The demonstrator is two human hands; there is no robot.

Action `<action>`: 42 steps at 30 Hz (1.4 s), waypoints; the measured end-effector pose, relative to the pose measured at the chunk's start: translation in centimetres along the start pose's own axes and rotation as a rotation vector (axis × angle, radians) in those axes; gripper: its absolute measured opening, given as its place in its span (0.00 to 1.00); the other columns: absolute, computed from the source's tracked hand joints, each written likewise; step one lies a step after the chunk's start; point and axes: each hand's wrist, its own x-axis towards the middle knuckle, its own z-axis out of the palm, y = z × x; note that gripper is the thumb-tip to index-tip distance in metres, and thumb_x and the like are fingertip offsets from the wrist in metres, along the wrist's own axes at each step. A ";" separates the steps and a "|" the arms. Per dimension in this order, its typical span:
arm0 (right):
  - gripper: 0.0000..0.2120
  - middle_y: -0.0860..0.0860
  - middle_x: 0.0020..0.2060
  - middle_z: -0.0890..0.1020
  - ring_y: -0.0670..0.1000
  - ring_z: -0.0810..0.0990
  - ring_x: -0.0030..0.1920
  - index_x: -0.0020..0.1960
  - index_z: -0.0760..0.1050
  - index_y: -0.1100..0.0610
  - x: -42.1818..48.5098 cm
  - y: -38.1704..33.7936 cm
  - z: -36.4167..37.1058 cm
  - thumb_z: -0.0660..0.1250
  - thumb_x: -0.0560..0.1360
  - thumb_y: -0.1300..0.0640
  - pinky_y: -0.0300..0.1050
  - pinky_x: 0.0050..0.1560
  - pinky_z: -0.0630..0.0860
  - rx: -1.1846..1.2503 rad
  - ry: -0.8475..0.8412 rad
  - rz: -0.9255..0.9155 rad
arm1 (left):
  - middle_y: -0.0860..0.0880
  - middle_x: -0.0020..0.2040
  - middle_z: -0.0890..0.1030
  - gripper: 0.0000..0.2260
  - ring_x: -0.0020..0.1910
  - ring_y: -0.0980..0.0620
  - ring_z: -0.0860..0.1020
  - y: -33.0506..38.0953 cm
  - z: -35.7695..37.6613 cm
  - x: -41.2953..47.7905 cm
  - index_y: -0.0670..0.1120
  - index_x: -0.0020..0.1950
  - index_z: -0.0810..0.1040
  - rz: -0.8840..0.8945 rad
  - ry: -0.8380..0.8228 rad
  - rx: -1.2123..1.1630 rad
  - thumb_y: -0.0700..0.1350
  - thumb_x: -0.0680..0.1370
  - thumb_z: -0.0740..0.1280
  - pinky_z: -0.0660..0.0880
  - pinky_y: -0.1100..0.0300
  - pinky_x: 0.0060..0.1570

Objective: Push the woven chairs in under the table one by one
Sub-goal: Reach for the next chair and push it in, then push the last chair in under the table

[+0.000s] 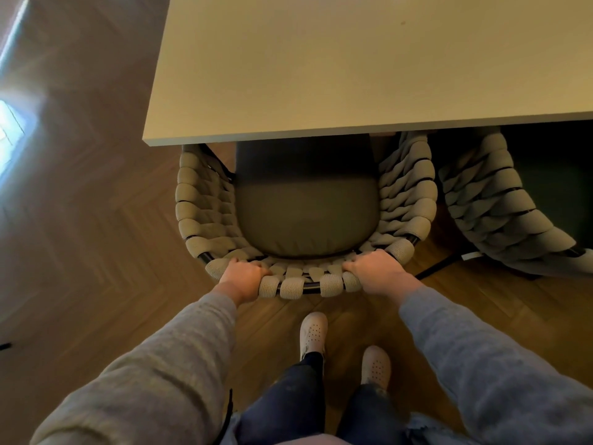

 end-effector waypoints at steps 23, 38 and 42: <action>0.37 0.51 0.68 0.71 0.54 0.68 0.69 0.76 0.59 0.46 -6.8 4.0 1.7 0.70 0.72 0.42 0.53 0.71 0.66 0.292 0.211 0.059 | 0.50 0.68 0.73 0.35 0.68 0.47 0.70 6.1 -5.0 -0.4 0.53 0.74 0.66 -0.089 -0.271 -0.309 0.61 0.71 0.72 0.65 0.48 0.69; 0.36 0.52 0.75 0.63 0.55 0.60 0.75 0.77 0.58 0.46 -31.8 23.6 13.2 0.70 0.74 0.45 0.55 0.75 0.60 0.451 0.297 0.474 | 0.45 0.77 0.60 0.21 0.77 0.46 0.56 39.7 -17.0 0.9 0.50 0.71 0.71 0.444 0.587 -0.220 0.53 0.79 0.64 0.51 0.48 0.76; 0.36 0.52 0.75 0.62 0.56 0.61 0.75 0.77 0.58 0.48 -36.1 28.1 16.0 0.71 0.74 0.46 0.54 0.74 0.60 0.453 0.313 0.579 | 0.44 0.78 0.56 0.25 0.77 0.45 0.53 46.6 -19.3 2.6 0.51 0.74 0.66 0.456 0.525 -0.122 0.55 0.78 0.65 0.46 0.49 0.75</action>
